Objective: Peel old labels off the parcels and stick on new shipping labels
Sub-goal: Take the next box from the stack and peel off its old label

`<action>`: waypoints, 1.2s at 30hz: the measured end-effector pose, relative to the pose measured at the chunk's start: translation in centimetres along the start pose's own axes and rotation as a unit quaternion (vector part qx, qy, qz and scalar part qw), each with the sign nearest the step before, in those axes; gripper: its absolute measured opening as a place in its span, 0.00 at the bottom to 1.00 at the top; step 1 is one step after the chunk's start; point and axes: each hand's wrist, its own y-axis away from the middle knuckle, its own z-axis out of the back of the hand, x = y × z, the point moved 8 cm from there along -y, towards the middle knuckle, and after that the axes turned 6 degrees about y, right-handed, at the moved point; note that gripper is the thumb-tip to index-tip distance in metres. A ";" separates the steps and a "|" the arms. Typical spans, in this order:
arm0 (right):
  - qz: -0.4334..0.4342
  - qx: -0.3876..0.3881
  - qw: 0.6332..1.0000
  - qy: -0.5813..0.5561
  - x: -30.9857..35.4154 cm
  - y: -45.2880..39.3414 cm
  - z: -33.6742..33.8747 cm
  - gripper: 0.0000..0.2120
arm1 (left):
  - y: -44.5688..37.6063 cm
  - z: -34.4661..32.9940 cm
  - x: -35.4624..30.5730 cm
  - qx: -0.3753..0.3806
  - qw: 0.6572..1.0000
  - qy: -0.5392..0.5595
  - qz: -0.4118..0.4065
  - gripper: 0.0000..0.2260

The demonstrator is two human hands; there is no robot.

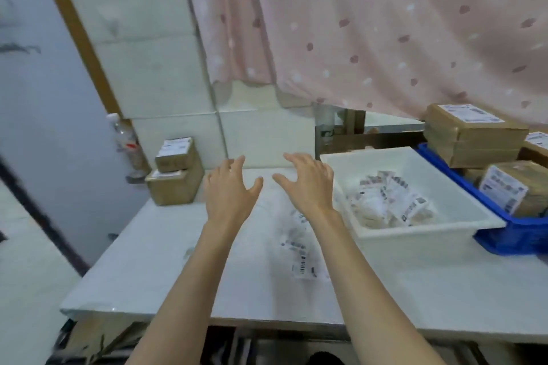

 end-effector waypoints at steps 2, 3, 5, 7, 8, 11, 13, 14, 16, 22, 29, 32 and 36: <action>0.019 0.026 0.999 -0.011 2.9 0.0 -2.5 0.24 | 0.2 1.6 3.6 -0.012 0.999 -0.033 0.024 0.24; 0.029 0.040 0.999 -0.016 4.2 -0.1 -3.7 0.24 | 0.2 2.4 5.2 -0.016 0.998 -0.044 0.034 0.23; 0.045 0.064 0.997 -0.030 6.7 -0.6 -5.8 0.24 | -0.1 3.8 8.3 -0.027 0.996 -0.058 0.059 0.22; 0.053 0.084 0.994 -0.045 8.8 -1.1 -7.7 0.25 | -0.4 5.0 11.2 -0.034 0.993 -0.067 0.090 0.23; 0.056 0.091 0.993 -0.052 9.7 -1.5 -8.6 0.25 | -0.6 5.4 12.6 -0.036 0.991 -0.072 0.105 0.23; 0.060 0.106 0.990 -0.064 12.2 -2.8 -10.6 0.24 | -1.1 6.3 15.7 -0.038 0.987 -0.085 0.132 0.23; 0.066 0.110 0.990 -0.067 13.7 -3.7 -11.6 0.24 | -1.8 6.3 17.3 -0.037 0.986 -0.083 0.143 0.22; 0.068 0.111 0.989 -0.070 14.3 -4.2 -12.1 0.24 | -2.2 6.3 17.9 -0.037 0.985 -0.082 0.147 0.22; 0.071 0.117 0.988 -0.077 15.3 -5.2 -13.1 0.24 | -3.3 6.0 19.2 -0.036 0.984 -0.081 0.156 0.22; 0.073 0.129 0.986 -0.081 17.1 -8.9 -16.0 0.24 | -7.5 4.9 22.6 -0.033 0.980 -0.085 0.177 0.22; 0.008 0.150 0.978 -0.145 16.6 -12.5 -19.3 0.24 | -11.5 1.9 25.8 -0.012 0.970 -0.092 0.223 0.25; -0.018 0.153 0.969 -0.193 16.9 -13.8 -20.3 0.23 | -12.7 0.9 26.7 -0.029 0.967 -0.029 0.253 0.26; -0.053 0.166 0.959 -0.222 17.5 -14.5 -21.8 0.24 | -12.8 -1.7 27.2 -0.044 0.947 0.064 0.312 0.27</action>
